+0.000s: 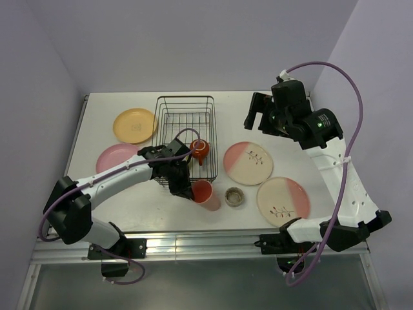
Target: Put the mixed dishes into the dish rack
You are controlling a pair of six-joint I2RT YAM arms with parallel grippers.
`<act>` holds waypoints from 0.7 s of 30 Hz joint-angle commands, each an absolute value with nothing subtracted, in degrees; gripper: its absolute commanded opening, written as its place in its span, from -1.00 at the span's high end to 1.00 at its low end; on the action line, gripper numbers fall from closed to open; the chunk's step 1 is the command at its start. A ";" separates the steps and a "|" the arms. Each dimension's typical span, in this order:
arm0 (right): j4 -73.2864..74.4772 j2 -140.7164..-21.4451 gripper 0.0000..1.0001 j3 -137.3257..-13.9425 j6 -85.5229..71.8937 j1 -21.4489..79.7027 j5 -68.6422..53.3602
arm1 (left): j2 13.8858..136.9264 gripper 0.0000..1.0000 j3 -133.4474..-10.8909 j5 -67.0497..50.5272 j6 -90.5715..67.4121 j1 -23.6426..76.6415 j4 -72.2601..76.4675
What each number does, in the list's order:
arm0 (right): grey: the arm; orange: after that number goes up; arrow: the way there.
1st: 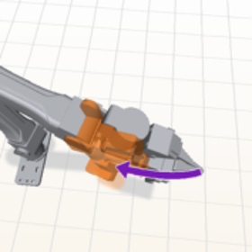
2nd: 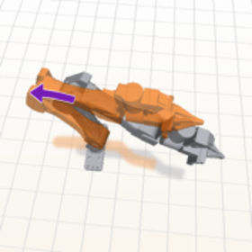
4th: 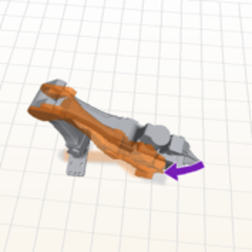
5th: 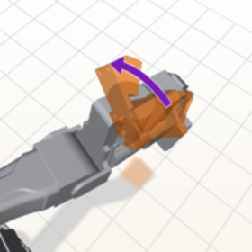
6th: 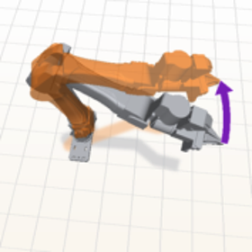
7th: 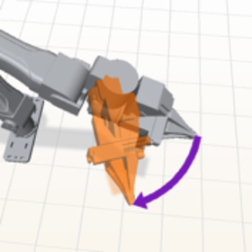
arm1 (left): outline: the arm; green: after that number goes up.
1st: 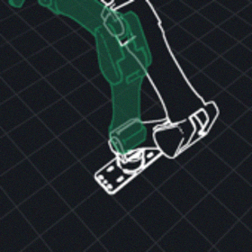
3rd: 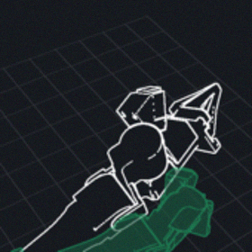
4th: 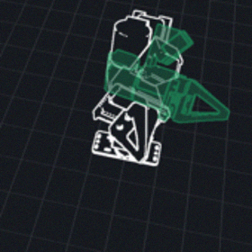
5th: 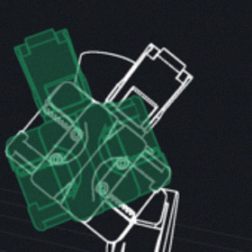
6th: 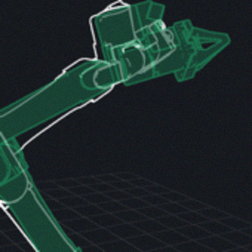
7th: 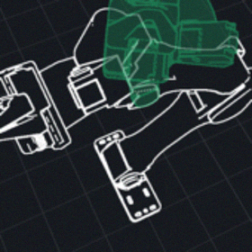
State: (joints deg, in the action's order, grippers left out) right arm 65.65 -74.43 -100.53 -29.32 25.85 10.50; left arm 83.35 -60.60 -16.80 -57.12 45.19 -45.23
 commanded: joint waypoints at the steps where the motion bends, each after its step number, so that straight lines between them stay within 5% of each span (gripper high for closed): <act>1: 64.95 -73.39 -0.99 -100.02 -27.86 25.58 8.53 | 83.32 1.00 -64.68 -17.84 -53.80 45.70 -48.14; 7: 65.74 -74.44 -0.99 -102.04 -25.49 24.53 -1.65 | 78.93 1.00 -73.99 -23.36 -52.04 45.35 -52.56; 11: 63.38 -74.45 -0.99 -100.82 -24.70 21.63 -20.50 | 76.21 1.00 -75.51 -33.73 -54.48 43.34 -45.20; 21: 47.47 -69.17 -0.99 -88.95 -29.69 13.71 -52.98 | 65.40 1.00 -58.72 -53.43 -85.13 32.44 5.95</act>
